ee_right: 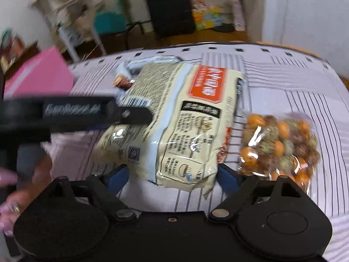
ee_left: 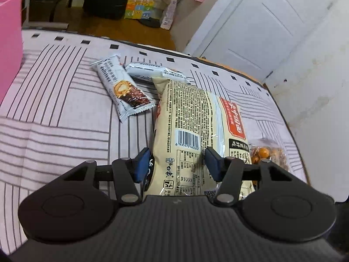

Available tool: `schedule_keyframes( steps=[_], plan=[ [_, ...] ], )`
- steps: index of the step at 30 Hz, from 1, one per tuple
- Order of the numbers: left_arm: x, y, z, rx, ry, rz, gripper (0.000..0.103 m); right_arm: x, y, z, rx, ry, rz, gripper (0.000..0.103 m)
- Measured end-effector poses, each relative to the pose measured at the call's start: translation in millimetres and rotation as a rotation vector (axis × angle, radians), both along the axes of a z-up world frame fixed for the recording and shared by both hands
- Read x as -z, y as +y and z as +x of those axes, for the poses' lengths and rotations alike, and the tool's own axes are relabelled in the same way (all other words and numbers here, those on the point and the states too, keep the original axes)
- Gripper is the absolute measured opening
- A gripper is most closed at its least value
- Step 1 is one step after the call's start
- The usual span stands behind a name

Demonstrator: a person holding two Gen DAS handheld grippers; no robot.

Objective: Organize snacks
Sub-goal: 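Close the left tool on the noodle bag while the right tool grips its other end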

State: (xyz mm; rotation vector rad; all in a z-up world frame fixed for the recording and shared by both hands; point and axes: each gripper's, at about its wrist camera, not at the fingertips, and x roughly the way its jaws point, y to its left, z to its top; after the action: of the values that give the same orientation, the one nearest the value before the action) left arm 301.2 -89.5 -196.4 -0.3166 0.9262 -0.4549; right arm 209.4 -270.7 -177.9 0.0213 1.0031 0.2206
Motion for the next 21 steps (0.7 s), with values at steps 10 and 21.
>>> schedule_keyframes(
  steps=[10, 21],
  plan=[
    [7, 10, 12, 0.007, 0.097, -0.085, 0.047, 13, 8, 1, -0.046, -0.144, -0.067, 0.102],
    [3, 1, -3, 0.020, 0.022, -0.066, 0.043, 14, 11, -13, -0.028, -0.241, -0.065, 0.094]
  ],
)
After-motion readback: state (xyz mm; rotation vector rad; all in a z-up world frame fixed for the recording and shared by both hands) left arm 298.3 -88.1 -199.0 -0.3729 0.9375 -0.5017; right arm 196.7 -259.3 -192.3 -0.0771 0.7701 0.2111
